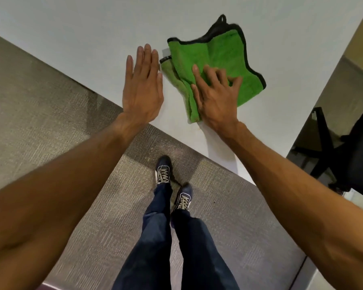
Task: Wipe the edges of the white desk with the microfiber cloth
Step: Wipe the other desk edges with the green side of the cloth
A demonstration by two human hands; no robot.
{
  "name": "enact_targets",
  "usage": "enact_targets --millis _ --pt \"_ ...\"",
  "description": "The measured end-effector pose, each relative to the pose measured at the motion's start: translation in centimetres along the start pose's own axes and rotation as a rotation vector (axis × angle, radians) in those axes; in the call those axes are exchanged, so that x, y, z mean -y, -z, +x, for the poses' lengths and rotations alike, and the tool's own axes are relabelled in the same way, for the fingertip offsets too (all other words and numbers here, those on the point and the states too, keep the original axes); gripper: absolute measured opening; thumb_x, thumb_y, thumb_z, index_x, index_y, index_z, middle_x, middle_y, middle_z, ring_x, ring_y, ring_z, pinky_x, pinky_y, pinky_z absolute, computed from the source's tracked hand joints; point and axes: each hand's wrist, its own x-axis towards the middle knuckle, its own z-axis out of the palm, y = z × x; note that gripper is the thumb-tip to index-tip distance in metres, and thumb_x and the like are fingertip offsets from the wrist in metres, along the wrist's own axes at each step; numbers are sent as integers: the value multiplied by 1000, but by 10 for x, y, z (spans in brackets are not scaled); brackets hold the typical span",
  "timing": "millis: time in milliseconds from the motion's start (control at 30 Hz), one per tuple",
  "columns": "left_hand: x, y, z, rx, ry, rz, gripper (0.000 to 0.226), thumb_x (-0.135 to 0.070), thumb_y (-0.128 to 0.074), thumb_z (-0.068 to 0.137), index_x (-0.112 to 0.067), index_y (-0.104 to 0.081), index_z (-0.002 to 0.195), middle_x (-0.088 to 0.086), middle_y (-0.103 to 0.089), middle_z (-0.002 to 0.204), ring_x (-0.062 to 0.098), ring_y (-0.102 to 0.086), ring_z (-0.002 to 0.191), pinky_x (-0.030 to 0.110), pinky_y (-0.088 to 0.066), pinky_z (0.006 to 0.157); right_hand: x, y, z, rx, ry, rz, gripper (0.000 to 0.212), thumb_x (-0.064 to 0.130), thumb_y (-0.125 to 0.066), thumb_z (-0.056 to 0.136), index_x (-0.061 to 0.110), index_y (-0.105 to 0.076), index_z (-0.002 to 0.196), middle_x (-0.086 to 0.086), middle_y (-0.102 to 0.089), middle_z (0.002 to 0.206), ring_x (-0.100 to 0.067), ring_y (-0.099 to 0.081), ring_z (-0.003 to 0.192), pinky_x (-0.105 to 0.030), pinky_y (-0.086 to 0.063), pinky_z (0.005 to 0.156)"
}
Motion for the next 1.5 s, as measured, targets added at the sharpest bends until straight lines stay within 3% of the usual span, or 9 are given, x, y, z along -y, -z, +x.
enact_targets --millis 100,300,433,567,700,800,967,1200,1500 --pt "-2 -1 -3 18 4 16 55 -27 -13 111 -4 -7 161 16 -4 169 30 -1 157 51 -3 127 8 4 -41 -96 30 16 47 46 -40 109 21 -58 145 -6 -64 137 -27 -62 115 -45 -44 87" --pt "-11 -8 -18 18 -17 35 58 -33 -13 110 -6 -5 161 15 -2 169 29 1 157 53 -3 126 -27 4 -103 41 31 177 72 77 -43 91 37 -47 151 -8 -48 148 -25 -43 129 -40 -34 91" --pt "-13 -12 -19 12 0 51 59 -37 -10 110 -7 -4 161 14 -2 169 29 1 157 52 -2 127 -18 -7 -102 -53 12 323 52 64 -60 91 30 -66 130 -8 -59 124 -28 -49 112 -42 -36 83" --pt "-16 -13 -20 8 22 50 60 -37 -8 109 -8 -4 161 13 -2 169 29 1 157 53 -3 126 -6 -11 -90 -183 35 406 16 26 -70 87 16 -65 98 -7 -59 95 -28 -50 87 -45 -44 71" --pt "-20 -15 -19 7 21 60 60 -39 -7 109 -11 0 162 11 1 170 29 3 157 56 -3 125 -8 -8 -72 -200 77 388 15 4 -72 76 9 -64 88 -9 -58 86 -30 -51 78 -41 -39 64" --pt "-18 -17 -19 5 -13 81 61 -43 -3 107 -17 3 162 10 4 170 29 5 157 59 -2 124 -11 -2 -46 -199 26 380 15 2 -68 74 8 -62 86 -10 -58 87 -30 -51 80 -35 -27 68" --pt "-18 -20 -18 -6 -29 94 63 -48 -1 106 -19 2 162 9 5 170 29 6 156 59 -1 124 -15 2 -23 -168 -51 376 15 9 -62 76 8 -61 91 -10 -58 96 -30 -52 89 -39 -32 71" --pt "-20 -14 -20 41 -30 87 64 -48 -7 108 -16 7 162 11 10 169 32 10 156 61 1 123 -14 7 -104 -93 -47 382 22 -6 -71 71 9 -58 80 -9 -54 83 -27 -48 79 -41 -35 67" --pt "-15 -10 -17 110 -69 61 64 -44 -8 107 -16 8 161 14 11 169 34 12 155 62 5 123 17 13 -50 -131 -31 405 23 -5 -60 65 10 -59 82 -9 -56 85 -29 -53 81 -36 -27 68"
